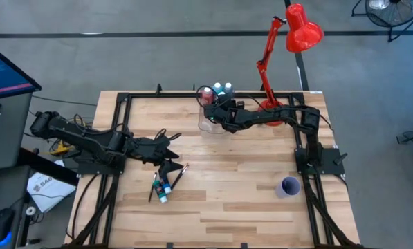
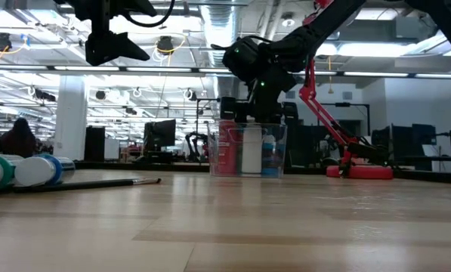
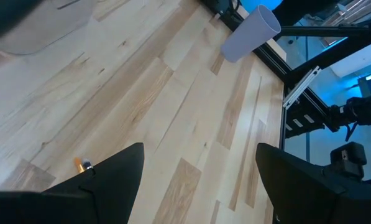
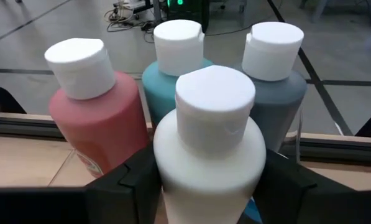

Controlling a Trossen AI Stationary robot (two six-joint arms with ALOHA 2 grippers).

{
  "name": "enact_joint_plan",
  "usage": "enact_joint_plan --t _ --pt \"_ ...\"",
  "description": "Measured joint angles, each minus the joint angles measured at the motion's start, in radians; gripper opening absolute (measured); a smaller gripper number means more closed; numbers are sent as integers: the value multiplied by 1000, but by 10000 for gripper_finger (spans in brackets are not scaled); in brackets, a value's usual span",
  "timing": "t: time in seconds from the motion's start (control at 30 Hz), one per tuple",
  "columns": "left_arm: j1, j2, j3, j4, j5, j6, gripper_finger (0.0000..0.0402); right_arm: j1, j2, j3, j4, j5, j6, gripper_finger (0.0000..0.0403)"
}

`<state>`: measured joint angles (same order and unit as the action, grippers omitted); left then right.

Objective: Pick & Place Paint Supplies
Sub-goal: Put the white paint bottle into the transparent bin

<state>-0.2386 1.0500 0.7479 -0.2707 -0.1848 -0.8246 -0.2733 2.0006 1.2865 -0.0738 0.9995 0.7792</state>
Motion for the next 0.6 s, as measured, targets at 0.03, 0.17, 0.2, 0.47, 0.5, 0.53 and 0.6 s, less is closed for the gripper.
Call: enact_joint_plan --t 0.03,0.17,0.2,0.47,0.5,0.53,0.6 --pt "0 0 0 0 0 0 305 0 0 0 0 0 0 196" --pt "0 0 0 0 0 0 305 0 0 0 3 -1 -16 199" --pt "0 0 0 0 0 1 305 0 0 0 5 -2 -29 201" --pt "0 0 0 -3 0 7 305 6 0 0 7 -6 -60 221" --pt "0 0 0 -3 0 7 305 9 0 0 8 -6 -71 223" --pt "0 0 0 -3 0 8 305 10 0 0 8 -7 -82 224" --pt "0 0 0 -3 0 8 305 9 0 0 8 -7 -98 227"
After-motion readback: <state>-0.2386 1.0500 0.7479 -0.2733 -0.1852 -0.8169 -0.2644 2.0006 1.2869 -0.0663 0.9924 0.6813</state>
